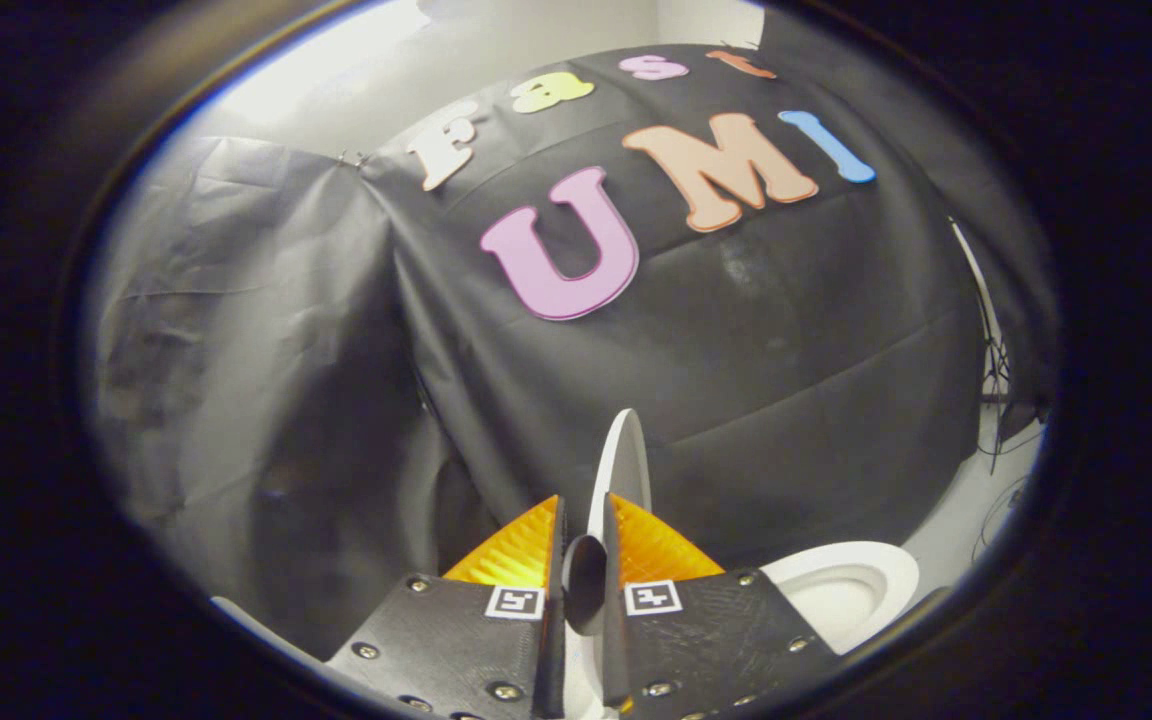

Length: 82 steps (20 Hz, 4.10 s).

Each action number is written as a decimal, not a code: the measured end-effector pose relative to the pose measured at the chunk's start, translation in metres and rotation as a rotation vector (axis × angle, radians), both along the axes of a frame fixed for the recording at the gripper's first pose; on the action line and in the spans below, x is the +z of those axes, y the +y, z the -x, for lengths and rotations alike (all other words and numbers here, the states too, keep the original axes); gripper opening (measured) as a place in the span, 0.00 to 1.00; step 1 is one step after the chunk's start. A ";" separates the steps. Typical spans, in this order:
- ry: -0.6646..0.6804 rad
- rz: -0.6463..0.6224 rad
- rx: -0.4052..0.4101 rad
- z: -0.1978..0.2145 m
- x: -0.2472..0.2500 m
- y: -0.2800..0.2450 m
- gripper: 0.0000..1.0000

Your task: Open the toilet lid.

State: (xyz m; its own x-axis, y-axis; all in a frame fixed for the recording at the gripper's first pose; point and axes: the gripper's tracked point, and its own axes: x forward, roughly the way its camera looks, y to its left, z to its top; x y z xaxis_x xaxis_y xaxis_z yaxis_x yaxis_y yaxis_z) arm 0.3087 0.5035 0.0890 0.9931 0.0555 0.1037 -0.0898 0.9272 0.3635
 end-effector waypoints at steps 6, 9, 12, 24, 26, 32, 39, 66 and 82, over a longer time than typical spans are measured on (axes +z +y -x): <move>0.001 0.066 0.112 -0.011 0.009 0.068 0.15; 0.010 0.098 0.168 -0.014 0.007 0.099 0.15; 0.011 0.114 0.210 -0.015 0.004 0.129 0.15; 0.039 0.226 0.305 -0.019 -0.016 0.197 0.15; 0.036 0.220 0.303 -0.018 -0.018 0.198 0.15; 0.035 0.205 0.333 -0.019 -0.024 0.209 0.15; 0.047 0.212 0.350 -0.020 -0.030 0.223 0.15; -0.115 0.331 0.181 0.028 0.053 0.101 0.51; -0.046 0.437 -0.280 0.118 0.080 -0.192 0.51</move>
State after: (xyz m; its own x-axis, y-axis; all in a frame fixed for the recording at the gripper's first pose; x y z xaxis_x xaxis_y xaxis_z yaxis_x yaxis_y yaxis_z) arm 0.1910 0.3112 0.1690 0.9709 -0.1643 0.1740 0.1771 0.9823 -0.0609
